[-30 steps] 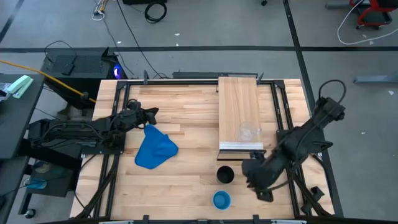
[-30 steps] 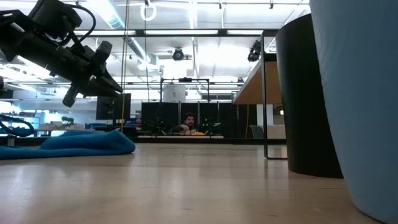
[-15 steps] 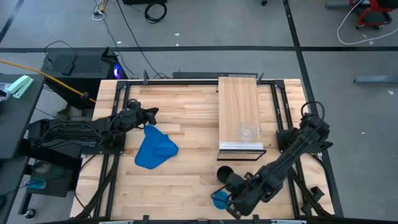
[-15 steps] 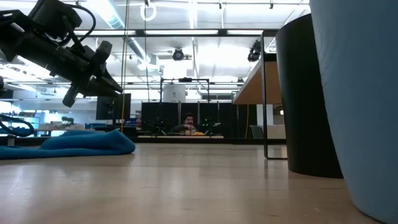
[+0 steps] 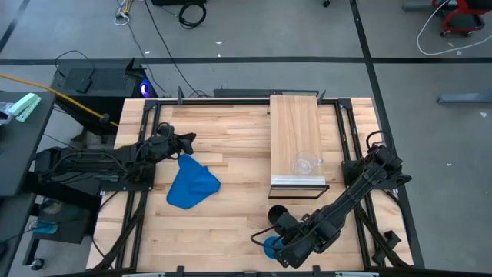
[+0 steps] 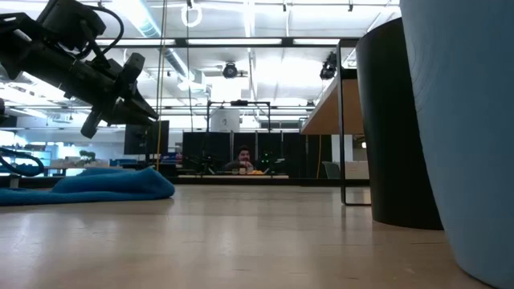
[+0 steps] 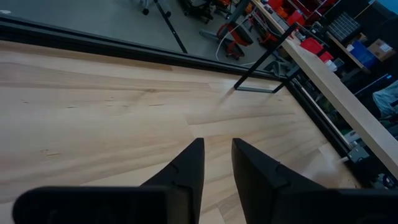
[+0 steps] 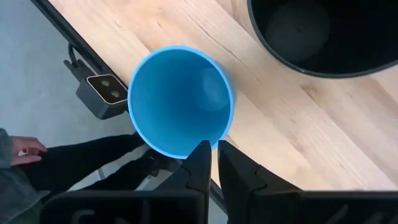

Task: Stack small to large cups/mugs on shelf
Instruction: Put the blue cup on the shelf

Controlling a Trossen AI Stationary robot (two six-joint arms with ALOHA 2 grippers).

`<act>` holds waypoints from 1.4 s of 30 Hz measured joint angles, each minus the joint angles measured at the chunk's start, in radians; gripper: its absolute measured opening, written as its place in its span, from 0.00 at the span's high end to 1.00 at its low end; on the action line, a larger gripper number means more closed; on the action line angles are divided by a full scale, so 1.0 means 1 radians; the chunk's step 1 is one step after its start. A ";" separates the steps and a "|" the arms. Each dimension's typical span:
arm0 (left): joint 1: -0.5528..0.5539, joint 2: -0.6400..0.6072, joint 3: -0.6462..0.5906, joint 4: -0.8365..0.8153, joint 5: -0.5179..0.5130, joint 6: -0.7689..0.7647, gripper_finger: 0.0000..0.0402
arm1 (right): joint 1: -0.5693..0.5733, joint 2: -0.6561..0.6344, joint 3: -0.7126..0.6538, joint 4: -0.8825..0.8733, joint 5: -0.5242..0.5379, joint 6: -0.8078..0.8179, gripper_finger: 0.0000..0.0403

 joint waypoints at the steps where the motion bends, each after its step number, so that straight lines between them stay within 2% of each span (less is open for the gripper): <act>1: 0.000 0.000 0.000 0.000 0.000 0.000 0.77 | 0.000 0.000 0.000 0.000 0.000 0.007 0.91; 6: 0.000 0.000 0.000 0.000 0.000 0.000 0.78 | 0.005 0.022 -0.002 0.010 0.000 0.028 0.90; 20: 0.000 0.000 0.000 0.000 0.000 0.000 0.77 | -0.003 0.045 -0.004 -0.006 0.001 0.037 0.75; 30: 0.000 0.000 0.000 0.000 0.000 0.000 0.80 | -0.012 0.071 -0.004 0.003 0.010 0.043 0.74; 42: 0.000 0.000 0.000 -0.001 0.000 0.000 0.77 | -0.025 0.077 -0.015 0.008 0.009 0.031 0.74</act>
